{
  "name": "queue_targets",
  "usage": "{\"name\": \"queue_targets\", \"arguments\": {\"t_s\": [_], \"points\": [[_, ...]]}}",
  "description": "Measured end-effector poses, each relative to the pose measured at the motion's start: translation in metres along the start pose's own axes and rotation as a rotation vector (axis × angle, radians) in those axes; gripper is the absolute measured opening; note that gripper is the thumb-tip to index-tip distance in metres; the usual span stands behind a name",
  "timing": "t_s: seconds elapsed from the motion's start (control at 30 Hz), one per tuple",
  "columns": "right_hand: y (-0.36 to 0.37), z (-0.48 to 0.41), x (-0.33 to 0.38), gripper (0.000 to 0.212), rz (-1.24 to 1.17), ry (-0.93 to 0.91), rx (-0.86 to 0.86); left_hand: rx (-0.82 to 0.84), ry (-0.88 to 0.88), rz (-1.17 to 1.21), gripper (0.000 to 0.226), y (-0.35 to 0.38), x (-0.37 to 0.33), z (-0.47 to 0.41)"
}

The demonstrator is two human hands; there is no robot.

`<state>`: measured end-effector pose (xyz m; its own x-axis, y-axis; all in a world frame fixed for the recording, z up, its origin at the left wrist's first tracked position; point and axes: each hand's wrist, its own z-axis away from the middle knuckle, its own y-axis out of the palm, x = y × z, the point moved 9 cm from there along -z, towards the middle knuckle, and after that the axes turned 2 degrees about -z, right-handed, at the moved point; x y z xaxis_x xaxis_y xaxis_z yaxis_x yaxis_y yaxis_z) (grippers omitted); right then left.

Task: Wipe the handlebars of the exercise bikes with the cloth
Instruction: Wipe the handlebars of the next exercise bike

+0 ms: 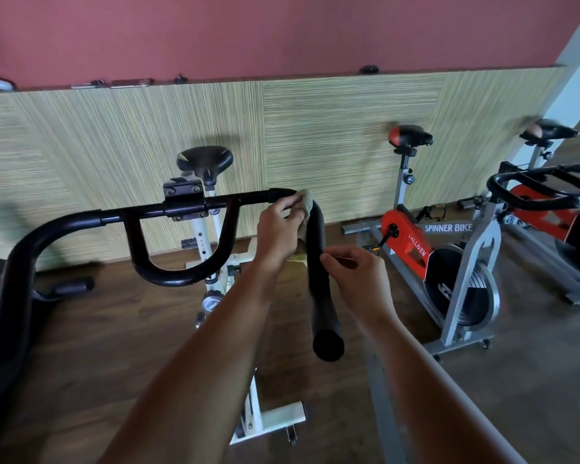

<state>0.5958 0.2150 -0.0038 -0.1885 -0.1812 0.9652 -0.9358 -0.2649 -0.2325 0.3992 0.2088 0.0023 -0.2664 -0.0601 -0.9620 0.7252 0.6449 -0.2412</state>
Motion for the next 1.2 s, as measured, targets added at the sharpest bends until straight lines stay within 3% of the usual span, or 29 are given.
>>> {"name": "queue_targets", "arguments": {"t_s": [0.13, 0.3, 0.57, 0.67, 0.83, 0.97, 1.2], "points": [[0.001, -0.001, 0.001, 0.006, 0.01, -0.002, 0.019, -0.022, -0.084, 0.198, 0.031, 0.006, 0.013, 0.008], [0.002, -0.001, 0.001, 0.007, 0.005, 0.013, 0.035, -0.08, -0.126, 0.221, 0.025, 0.003, 0.015, 0.003], [0.002, -0.002, -0.001, 0.007, 0.011, 0.033, 0.04, -0.318, -0.206, 0.261, 0.025, -0.013, 0.022, -0.005], [0.002, -0.001, 0.0, 0.007, 0.026, 0.021, 0.044, -0.229, -0.189, 0.206, 0.029, -0.008, 0.021, -0.006], [0.002, -0.001, 0.001, 0.006, 0.015, 0.022, 0.05, 0.123, -0.09, 0.012, 0.032, 0.0, 0.003, 0.01], [0.002, 0.0, 0.0, 0.006, 0.005, 0.027, 0.034, 0.309, 0.037, -0.093, 0.038, -0.011, -0.011, 0.045], [0.004, 0.002, 0.001, 0.016, -0.035, 0.01, 0.014, 0.347, 0.109, -0.103, 0.03, -0.02, -0.008, 0.073]]}}
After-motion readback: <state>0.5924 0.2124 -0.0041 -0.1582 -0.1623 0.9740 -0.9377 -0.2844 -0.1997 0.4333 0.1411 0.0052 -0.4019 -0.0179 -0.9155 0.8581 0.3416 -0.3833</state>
